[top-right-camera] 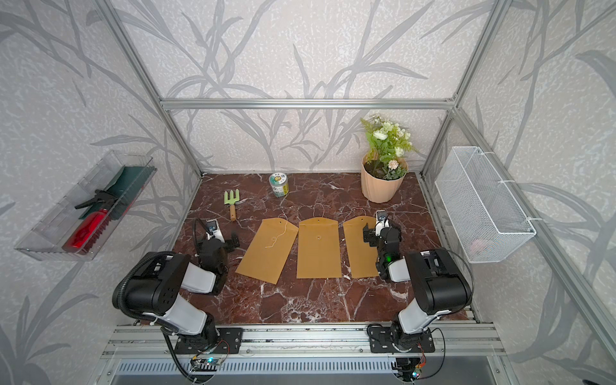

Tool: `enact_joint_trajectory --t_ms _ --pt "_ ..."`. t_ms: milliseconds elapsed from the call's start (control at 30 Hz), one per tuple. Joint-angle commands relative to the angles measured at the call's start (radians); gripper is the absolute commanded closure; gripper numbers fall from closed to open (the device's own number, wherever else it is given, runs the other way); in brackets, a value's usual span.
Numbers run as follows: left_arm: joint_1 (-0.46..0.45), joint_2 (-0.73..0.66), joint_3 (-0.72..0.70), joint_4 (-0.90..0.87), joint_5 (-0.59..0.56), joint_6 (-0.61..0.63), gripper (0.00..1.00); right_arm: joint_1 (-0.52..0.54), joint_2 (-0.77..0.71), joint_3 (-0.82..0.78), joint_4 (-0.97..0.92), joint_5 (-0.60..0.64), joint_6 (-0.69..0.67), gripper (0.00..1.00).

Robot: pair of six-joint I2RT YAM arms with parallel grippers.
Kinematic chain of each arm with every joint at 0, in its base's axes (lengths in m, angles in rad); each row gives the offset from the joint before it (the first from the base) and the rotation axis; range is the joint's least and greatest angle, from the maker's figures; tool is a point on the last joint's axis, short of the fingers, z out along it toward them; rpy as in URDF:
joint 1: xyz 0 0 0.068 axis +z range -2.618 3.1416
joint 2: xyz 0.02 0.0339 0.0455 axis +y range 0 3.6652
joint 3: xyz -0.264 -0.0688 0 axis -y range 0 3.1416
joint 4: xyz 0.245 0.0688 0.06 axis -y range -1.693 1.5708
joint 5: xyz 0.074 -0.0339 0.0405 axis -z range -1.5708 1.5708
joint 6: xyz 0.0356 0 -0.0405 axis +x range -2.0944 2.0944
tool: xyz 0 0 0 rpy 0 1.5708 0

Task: Open the file bag
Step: Reset both arms

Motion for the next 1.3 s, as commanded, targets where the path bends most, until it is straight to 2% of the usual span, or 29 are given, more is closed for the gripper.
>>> enact_joint_trajectory --t_ms 0,133,367,833,900,967,1067,1167,1267 --pt "0.002 -0.01 -0.02 0.158 0.026 -0.005 0.01 0.005 -0.014 0.02 -0.006 0.0 0.002 0.01" --pt "0.003 0.039 0.02 0.18 0.002 0.011 0.01 0.005 -0.016 0.021 -0.009 0.0 0.002 0.01" --pt "0.002 -0.006 0.099 -0.031 -0.033 -0.007 0.01 0.007 -0.014 0.026 -0.016 -0.004 -0.002 0.01" --pt "0.001 -0.001 0.093 -0.012 -0.027 0.0 0.01 0.006 -0.017 0.017 -0.001 -0.03 -0.007 0.01" --pt "0.001 -0.002 0.093 -0.009 -0.028 0.0 0.01 0.007 -0.01 -0.044 0.114 -0.057 -0.019 0.01" --pt "-0.001 -0.001 0.09 -0.008 -0.03 -0.001 0.01 0.005 0.033 -0.16 0.377 0.015 0.011 0.01" --pt "-0.001 -0.002 0.091 -0.006 -0.029 0.0 0.01 -0.011 -0.033 -0.172 0.302 0.019 0.045 0.01" --pt "-0.001 -0.001 0.091 -0.006 -0.029 -0.001 0.01 -0.013 0.045 -0.151 0.385 0.042 0.04 0.01" --pt "-0.001 -0.002 0.094 -0.012 -0.031 0.0 0.01 -0.02 -0.033 -0.073 0.124 0.029 0.06 0.01"
